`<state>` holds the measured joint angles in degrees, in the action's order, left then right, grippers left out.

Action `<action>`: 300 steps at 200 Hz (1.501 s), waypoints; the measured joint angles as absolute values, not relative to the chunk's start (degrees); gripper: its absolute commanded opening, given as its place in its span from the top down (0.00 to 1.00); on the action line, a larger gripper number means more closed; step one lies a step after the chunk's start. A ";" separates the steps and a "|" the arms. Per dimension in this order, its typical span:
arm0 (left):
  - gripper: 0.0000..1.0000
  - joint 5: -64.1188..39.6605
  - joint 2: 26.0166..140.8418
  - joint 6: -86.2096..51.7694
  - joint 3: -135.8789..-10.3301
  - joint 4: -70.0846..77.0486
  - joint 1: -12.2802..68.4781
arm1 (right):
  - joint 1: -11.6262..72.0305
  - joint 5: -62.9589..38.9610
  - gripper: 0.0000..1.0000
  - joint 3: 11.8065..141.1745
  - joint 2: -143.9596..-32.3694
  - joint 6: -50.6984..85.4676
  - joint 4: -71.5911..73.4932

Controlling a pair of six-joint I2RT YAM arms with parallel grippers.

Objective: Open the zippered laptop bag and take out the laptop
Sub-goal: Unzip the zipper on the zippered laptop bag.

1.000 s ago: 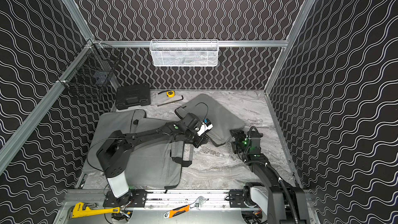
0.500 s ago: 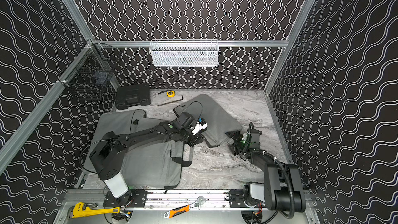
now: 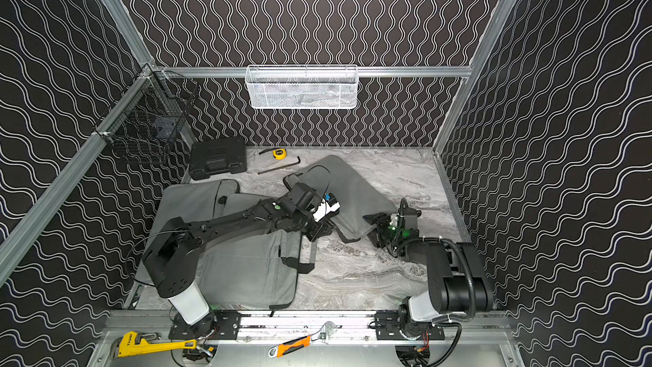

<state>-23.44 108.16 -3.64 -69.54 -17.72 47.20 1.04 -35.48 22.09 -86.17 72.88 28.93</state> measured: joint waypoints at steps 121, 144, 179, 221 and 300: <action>1.00 -26.39 114.87 -4.23 -72.20 -12.53 48.99 | 2.17 -18.11 1.00 9.74 -59.61 83.50 28.60; 1.00 -26.06 114.80 -4.10 -71.70 -11.68 49.12 | 2.20 -13.89 1.00 9.32 -54.59 84.75 23.77; 1.00 -25.61 113.78 -4.10 -68.73 -11.40 49.15 | 2.31 -10.81 1.00 9.78 -54.00 85.71 21.45; 1.00 -23.46 110.89 -4.58 -64.03 -9.04 49.34 | 5.21 -9.08 1.00 9.98 -58.08 87.55 23.62; 1.00 -24.27 110.39 -12.01 -62.24 -6.11 52.97 | 9.17 -4.62 1.00 10.37 -61.67 89.71 26.85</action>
